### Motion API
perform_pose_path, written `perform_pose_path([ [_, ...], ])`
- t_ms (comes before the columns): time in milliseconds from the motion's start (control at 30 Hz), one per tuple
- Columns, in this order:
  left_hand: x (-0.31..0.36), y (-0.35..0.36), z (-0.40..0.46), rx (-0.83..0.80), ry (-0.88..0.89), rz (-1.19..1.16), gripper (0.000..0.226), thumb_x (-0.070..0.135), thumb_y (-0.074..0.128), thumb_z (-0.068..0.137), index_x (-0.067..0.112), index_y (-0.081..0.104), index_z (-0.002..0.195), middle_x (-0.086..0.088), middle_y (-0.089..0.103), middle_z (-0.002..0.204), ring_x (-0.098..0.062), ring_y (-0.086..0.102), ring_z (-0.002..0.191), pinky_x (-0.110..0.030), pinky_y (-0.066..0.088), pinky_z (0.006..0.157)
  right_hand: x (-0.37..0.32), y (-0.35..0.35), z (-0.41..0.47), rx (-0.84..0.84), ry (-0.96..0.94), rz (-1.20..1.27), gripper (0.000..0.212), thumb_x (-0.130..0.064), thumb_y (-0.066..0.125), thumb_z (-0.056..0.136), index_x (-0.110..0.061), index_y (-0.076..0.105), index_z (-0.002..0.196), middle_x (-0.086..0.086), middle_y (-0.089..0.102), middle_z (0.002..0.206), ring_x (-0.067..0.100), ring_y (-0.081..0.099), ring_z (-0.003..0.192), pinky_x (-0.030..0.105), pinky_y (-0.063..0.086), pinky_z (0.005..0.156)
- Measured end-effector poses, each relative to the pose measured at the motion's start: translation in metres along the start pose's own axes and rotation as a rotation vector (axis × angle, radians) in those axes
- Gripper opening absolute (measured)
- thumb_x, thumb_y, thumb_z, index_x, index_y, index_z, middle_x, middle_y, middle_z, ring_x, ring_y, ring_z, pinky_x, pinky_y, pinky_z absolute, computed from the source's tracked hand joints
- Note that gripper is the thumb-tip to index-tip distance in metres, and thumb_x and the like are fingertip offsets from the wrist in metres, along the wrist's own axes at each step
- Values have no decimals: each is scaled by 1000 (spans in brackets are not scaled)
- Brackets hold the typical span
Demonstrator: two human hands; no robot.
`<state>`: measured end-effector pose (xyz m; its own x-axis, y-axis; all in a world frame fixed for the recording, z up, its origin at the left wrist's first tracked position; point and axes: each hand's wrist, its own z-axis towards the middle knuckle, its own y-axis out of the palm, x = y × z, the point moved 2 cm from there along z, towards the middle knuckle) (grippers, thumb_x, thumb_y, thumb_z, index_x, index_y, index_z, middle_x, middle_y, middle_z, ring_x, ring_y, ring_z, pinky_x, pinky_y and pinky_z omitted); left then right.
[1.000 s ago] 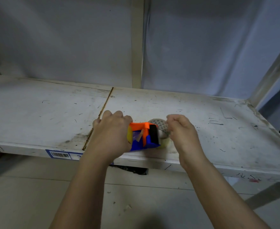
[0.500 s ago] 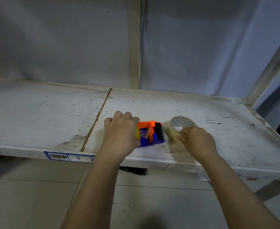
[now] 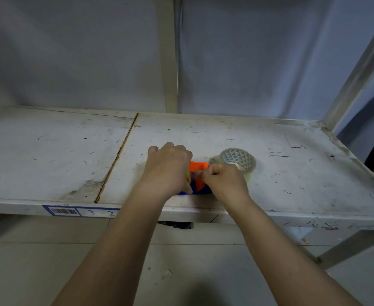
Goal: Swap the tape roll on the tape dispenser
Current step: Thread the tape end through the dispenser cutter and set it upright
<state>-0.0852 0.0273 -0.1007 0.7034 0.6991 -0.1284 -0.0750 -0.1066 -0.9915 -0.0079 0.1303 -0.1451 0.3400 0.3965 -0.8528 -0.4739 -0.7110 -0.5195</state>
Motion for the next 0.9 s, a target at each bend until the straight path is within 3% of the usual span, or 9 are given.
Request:
perform_pose_path([
  [167,-2,-4,5,-99,-1,45,69,58,72,67,25,52,124,4,59,119,-23,50,118,-52,25,106,4,2,8,35,144,68,28,-33,63,80,-11,60,61,-1,50,54,20,49,58,40,45,62],
  [267,1,-5,6,-116,4,86,68,55,72,68,25,51,125,4,59,120,-23,50,119,-55,21,108,6,-2,9,50,189,39,25,-29,62,78,-5,66,75,5,60,66,23,55,67,45,53,74],
  [400,0,-7,5,-118,17,88,61,46,74,70,26,52,122,3,60,116,-23,49,118,-54,22,108,9,-16,11,75,233,126,17,-26,65,75,-10,67,70,9,66,71,24,60,70,48,53,81],
  [567,-2,-9,3,-118,38,42,65,47,76,68,24,51,123,2,60,117,-24,52,113,-41,39,90,12,-21,8,72,238,62,19,-27,62,78,-9,69,79,14,72,84,31,66,82,47,54,80],
  [667,-10,-8,3,-118,36,-35,72,49,79,64,25,50,125,2,60,119,-23,53,112,-37,46,82,14,-21,8,52,253,73,18,-24,62,79,-6,69,79,12,70,80,26,62,76,47,53,81],
  [900,-14,-8,6,-123,59,-34,72,50,78,65,26,49,126,3,60,120,-22,53,110,-32,41,73,15,-32,10,83,271,18,21,-28,63,79,-11,62,67,2,56,66,27,57,74,39,49,72],
])
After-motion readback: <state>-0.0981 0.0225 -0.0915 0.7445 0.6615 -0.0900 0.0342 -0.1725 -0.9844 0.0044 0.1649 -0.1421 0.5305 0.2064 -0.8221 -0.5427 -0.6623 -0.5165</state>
